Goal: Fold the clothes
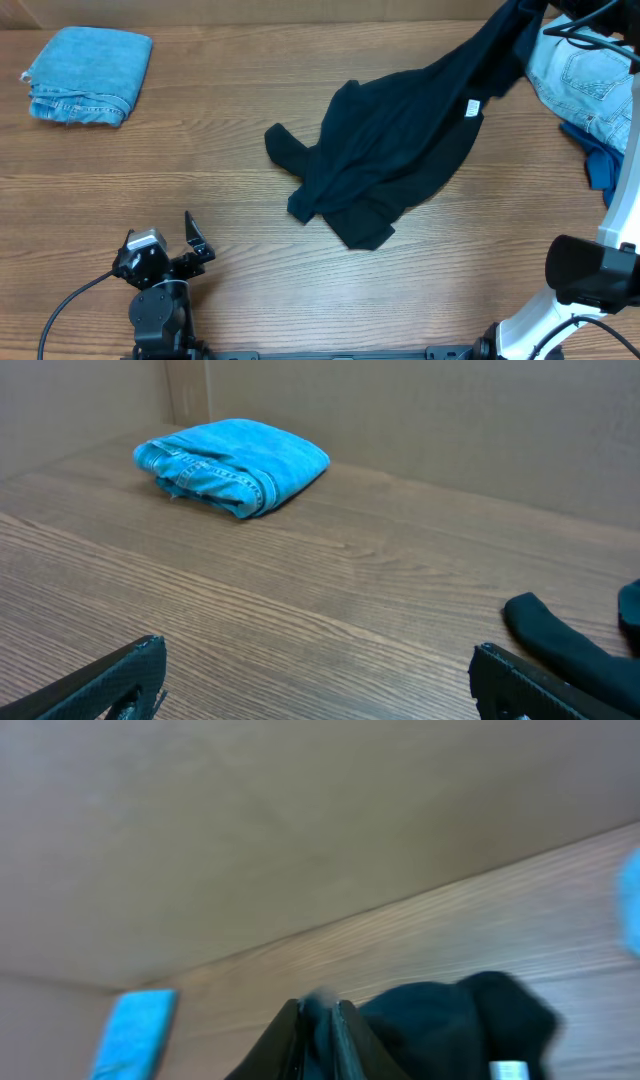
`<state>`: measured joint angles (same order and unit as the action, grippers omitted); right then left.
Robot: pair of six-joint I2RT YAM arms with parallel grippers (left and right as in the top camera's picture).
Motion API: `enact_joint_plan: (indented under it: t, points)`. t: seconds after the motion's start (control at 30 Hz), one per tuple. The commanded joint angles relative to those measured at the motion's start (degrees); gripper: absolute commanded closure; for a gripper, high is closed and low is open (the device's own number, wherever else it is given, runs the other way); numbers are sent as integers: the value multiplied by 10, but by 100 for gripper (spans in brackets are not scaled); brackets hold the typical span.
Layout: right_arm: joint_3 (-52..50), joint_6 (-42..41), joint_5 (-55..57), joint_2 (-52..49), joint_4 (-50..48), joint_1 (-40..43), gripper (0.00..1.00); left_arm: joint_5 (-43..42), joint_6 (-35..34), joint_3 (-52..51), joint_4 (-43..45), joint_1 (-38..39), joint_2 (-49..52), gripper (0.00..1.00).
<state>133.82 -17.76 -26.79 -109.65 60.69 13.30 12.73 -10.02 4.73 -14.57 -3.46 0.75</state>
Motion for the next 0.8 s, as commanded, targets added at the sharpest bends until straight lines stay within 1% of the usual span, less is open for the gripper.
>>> enact_joint_plan:
  t: [0.0,0.13,0.2,0.23,0.3,0.33,0.4,0.47,0.57,0.6,0.63,0.7,0.77]
  points:
    - [11,13,137,19,3,4,90,12,10,-2,2,1,-5,0]
    - [11,13,196,19,6,26,92,12,10,-2,2,1,-5,0]
    - [11,11,198,19,10,46,92,12,10,-2,2,1,-5,0]
    - [11,9,189,19,26,61,92,12,10,-2,2,1,-5,0]
    - [10,9,172,19,53,66,91,12,10,-2,2,1,-5,0]
    - [6,9,156,19,75,66,85,12,10,-2,2,1,-5,0]
    - [-5,16,132,19,110,56,67,12,10,-2,2,1,-5,0]
    - [-22,17,130,19,142,38,47,12,10,-2,2,1,-5,0]
    - [-65,17,132,19,173,-4,32,12,10,-2,2,1,-5,0]
    - [-82,17,132,19,176,-18,25,12,10,-2,2,1,-5,0]
    - [-105,17,132,19,176,-35,24,12,10,-2,2,1,-5,0]
    - [-152,17,135,19,170,-63,18,12,10,-2,2,1,-5,0]
    - [-199,15,144,19,158,-83,17,12,10,-2,2,1,-5,0]
